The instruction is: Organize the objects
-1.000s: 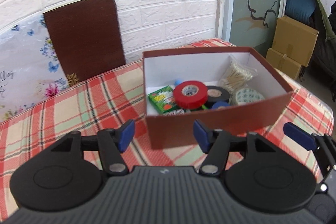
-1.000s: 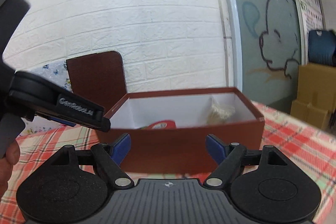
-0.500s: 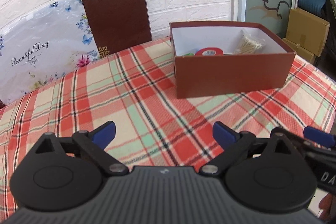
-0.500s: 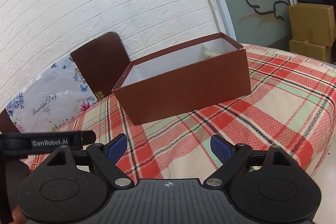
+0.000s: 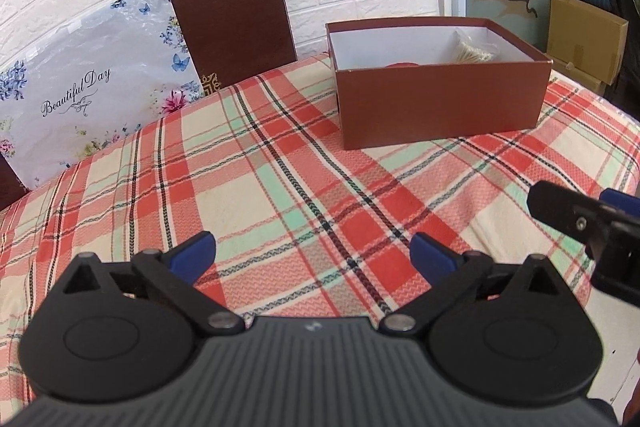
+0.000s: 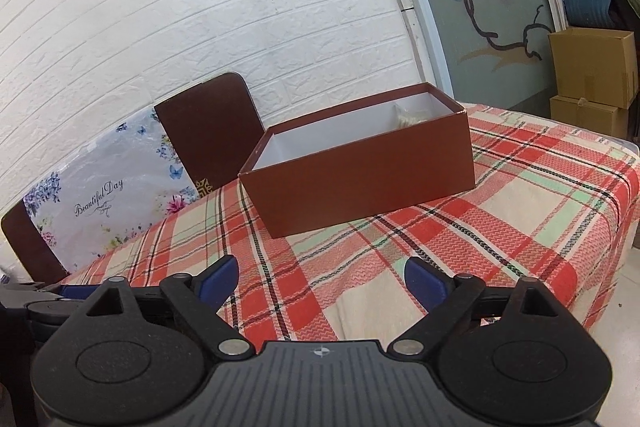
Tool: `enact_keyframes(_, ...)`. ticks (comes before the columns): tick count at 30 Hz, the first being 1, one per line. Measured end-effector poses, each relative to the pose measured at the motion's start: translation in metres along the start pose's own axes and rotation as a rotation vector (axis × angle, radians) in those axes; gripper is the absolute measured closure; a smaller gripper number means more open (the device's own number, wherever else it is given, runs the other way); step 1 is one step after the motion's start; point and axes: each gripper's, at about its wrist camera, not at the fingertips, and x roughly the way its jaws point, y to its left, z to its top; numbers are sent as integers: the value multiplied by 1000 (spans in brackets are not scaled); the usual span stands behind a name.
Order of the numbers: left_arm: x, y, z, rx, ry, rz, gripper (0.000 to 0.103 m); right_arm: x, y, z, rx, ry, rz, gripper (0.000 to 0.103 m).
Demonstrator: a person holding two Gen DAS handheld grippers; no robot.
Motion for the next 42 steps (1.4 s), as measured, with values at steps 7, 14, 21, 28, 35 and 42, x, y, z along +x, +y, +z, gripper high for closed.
enact_keyframes(7, 0, -6, -3, 31, 5, 62, 0, 3, -7, 1, 0, 7, 1, 13)
enact_keyframes(14, 0, -4, -2, 12, 4, 64, 0, 2, -8, 1, -8, -3, -10, 12)
enact_keyframes(21, 5, -4, -4, 9, 31, 69, 0, 7, -7, -1, -13, 13, -10, 12)
enact_keyframes(28, 10, -5, -7, 5, 67, 65, 0, 10, -11, -3, -13, 27, -12, 12)
enact_keyframes(35, 15, -4, -10, 1, 90, 59, 0, 18, -16, -5, -17, 50, -12, 12)
enact_keyframes(42, 15, -3, -8, 0, 90, 72, 0, 18, -14, -6, -20, 52, -14, 12)
